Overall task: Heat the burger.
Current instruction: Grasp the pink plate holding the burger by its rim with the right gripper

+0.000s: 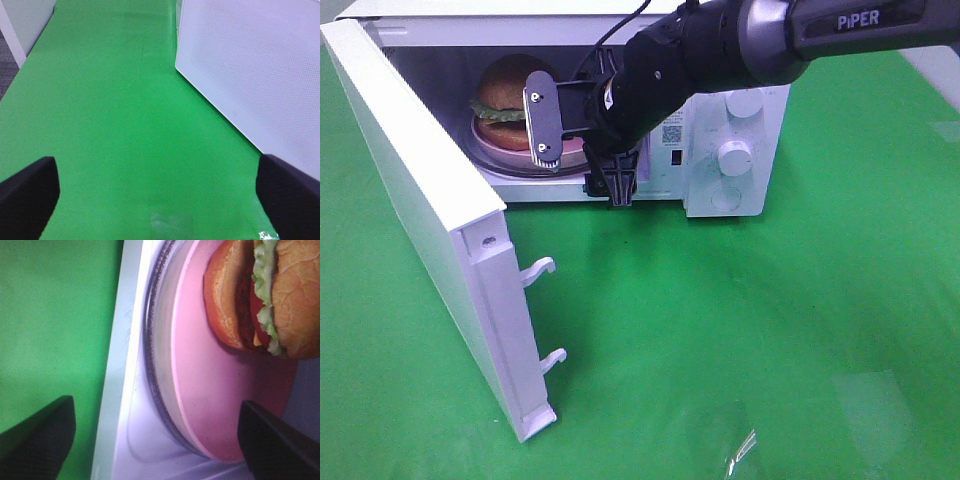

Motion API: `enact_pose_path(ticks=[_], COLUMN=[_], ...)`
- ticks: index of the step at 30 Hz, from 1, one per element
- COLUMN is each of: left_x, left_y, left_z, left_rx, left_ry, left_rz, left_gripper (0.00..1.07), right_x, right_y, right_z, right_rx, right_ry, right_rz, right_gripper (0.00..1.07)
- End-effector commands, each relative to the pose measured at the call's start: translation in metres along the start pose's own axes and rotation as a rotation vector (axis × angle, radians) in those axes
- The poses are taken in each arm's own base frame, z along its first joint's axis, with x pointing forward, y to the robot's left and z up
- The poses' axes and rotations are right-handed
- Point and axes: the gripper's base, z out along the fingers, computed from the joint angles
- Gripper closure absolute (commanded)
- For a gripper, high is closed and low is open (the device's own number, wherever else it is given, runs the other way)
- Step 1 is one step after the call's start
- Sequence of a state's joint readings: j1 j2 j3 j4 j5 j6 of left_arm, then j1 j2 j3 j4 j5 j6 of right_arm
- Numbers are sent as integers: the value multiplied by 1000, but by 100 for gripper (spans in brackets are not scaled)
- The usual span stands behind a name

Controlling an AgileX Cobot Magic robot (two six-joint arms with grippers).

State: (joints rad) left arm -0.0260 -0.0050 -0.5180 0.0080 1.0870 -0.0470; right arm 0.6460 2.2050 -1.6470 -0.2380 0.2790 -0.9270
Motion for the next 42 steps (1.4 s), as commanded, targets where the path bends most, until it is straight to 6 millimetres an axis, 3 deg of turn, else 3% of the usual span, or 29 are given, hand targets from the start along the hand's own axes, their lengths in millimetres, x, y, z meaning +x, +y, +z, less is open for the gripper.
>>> enact_pose_path(ticks=[1,25,42], left_x=[0,0,0], left_y=[-1,0,0], left_z=[-2,-2,-2], left_rx=[6,-4,-6], left_ry=[-30,-30,-30], left_rz=[-5,0,1], left_gripper=[6,6,6], right_x=[1,-4,1], right_y=[-3,-8,8], right_z=[9,36,56], right_rx=[13,31,0], right_ry=[-4,-18,-14], right_rz=[20,71,94], right_gripper=[23,26,35])
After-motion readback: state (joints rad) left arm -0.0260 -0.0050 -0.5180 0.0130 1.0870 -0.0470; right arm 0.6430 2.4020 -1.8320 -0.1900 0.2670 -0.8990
